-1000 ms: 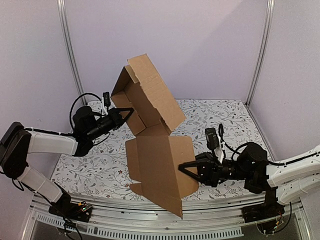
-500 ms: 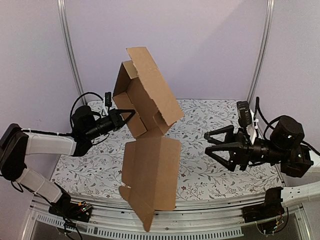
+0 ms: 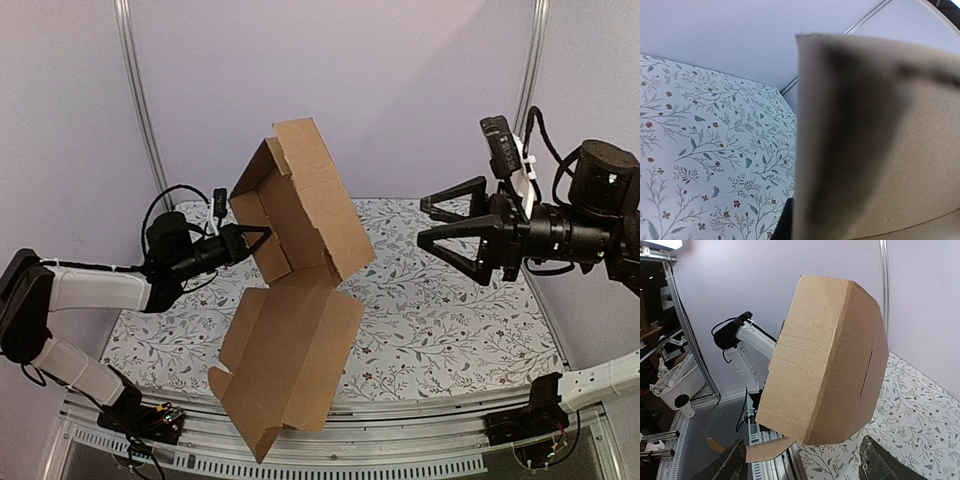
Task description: Fold the paper box
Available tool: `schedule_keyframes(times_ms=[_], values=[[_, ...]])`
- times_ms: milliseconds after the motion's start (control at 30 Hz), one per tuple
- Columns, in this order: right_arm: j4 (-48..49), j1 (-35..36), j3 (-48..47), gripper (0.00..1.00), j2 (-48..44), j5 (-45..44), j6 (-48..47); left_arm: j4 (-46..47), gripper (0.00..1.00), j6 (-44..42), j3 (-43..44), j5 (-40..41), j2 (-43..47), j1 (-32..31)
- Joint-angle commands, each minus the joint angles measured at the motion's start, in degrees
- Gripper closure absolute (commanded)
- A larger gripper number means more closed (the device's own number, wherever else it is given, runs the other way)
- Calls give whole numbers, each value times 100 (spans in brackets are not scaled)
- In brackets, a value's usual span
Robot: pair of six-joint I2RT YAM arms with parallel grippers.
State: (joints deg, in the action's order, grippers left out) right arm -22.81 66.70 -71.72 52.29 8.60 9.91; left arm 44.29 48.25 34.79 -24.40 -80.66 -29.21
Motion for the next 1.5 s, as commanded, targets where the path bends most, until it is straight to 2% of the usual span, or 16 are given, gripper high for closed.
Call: schedule_keyframes(times_ms=[0, 167, 367, 567, 667, 800, 900, 1133, 1467], values=[[-850, -31, -593, 26, 603, -475, -77, -510, 100, -404, 224, 148, 252, 25], [-1025, -26, -1106, 28, 1207, -710, -116, -855, 100, -587, 315, 236, 276, 13], [-1077, -31, -1583, 32, 1910, -507, -160, -1516, 100, -872, 461, 535, 368, -51], [-1190, -31, -1767, 43, 2386, -678, -205, -2332, 100, -1205, 618, 1138, 641, -165], [-1241, -28, -1784, 48, 2602, -828, -226, -2634, 100, -1297, 659, 1434, 785, -226], [-1329, -32, -1823, 51, 2886, -1519, -244, -2945, 100, -1400, 700, 1774, 941, -347], [-1397, -34, -1845, 50, 3094, -2052, -235, -3208, 100, -1484, 727, 2088, 1082, -460], [-1404, 49, -1836, 41, 3384, -3247, -196, -3889, 100, -1655, 863, 2968, 1292, -736], [-1251, 86, -1765, 40, 3770, -4535, -206, -4408, 100, -1766, 1047, 3922, 1368, -1257]])
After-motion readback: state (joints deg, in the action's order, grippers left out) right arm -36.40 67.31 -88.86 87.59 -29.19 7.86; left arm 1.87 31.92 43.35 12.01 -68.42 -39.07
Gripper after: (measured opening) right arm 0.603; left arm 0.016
